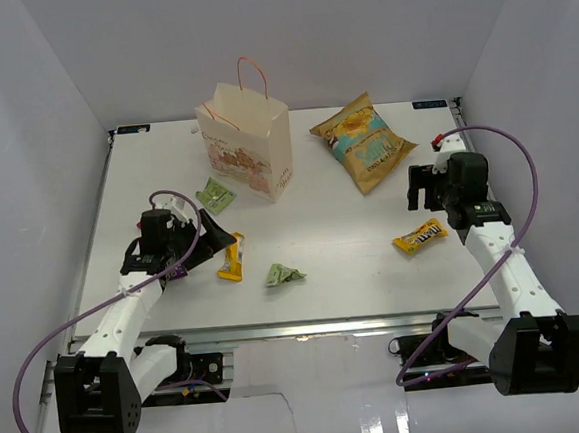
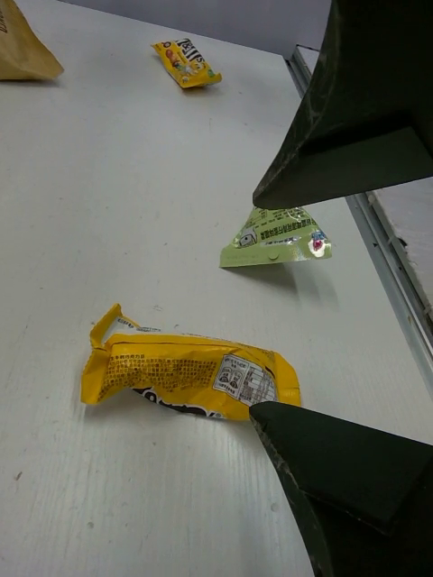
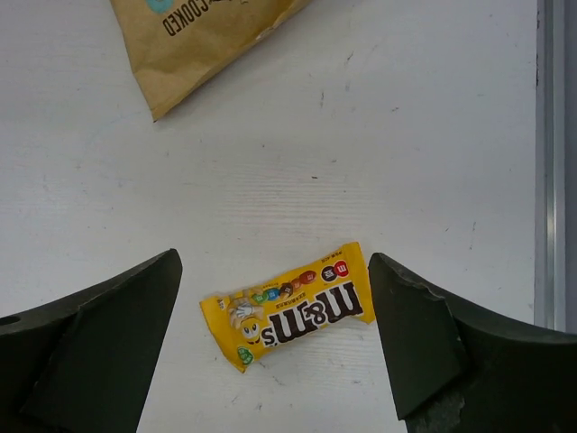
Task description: Place the snacks into the paper bag
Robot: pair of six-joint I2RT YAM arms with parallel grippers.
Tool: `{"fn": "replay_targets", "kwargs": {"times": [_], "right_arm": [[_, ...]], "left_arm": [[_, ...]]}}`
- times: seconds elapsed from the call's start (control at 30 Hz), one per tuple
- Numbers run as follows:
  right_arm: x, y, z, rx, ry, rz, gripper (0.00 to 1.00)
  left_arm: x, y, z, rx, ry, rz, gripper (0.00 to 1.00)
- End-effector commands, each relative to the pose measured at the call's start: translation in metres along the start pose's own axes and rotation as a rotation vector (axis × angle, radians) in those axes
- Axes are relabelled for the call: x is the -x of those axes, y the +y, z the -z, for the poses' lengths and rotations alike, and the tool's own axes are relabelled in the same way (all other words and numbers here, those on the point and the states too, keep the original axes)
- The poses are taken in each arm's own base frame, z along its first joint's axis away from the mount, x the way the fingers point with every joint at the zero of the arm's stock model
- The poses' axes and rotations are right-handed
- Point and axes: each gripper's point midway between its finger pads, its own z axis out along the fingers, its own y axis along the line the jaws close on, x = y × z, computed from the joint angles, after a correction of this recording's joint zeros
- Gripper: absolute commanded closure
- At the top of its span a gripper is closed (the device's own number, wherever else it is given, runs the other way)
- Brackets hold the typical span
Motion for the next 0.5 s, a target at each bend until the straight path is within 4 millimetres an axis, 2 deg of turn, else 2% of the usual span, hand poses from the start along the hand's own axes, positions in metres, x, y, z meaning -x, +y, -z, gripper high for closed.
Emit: {"fn": "replay_targets", "kwargs": {"times": [0.0,0.03,0.1,0.17,0.2,0.3,0.37,0.47], "right_arm": [[0.027,0.007,0.007,0.058,-0.059,0.074,0.10],[0.028,0.012,0.008,0.089,-0.059,0.101,0.10],[0.029,0.034,0.015,0.231,-0.071,0.175,0.10],[0.021,0.052,0.021,0.367,-0.075,0.297,0.10],[0.016,0.075,0.030,0.512,-0.090,0.336,0.10],[0.001,0.100,0.045,0.720,-0.089,0.439,0.10],[-0.005,0.111,0.056,0.822,-0.090,0.479,0.10],[-0.005,0.114,0.052,0.834,-0.083,0.434,0.10]], "left_arm": [[0.002,-0.009,-0.004,-0.014,-0.010,-0.032,0.02],[0.002,-0.009,-0.004,-0.004,-0.012,-0.038,0.02],[-0.001,-0.014,-0.005,0.005,-0.008,-0.060,0.02],[-0.005,-0.011,-0.005,0.047,-0.002,-0.077,0.02],[-0.005,-0.011,-0.005,0.058,-0.005,-0.079,0.02],[-0.010,0.000,-0.001,0.136,0.002,-0.078,0.02],[-0.011,0.007,0.003,0.190,-0.006,-0.074,0.02],[-0.012,0.010,0.005,0.220,-0.001,-0.069,0.03]]}}
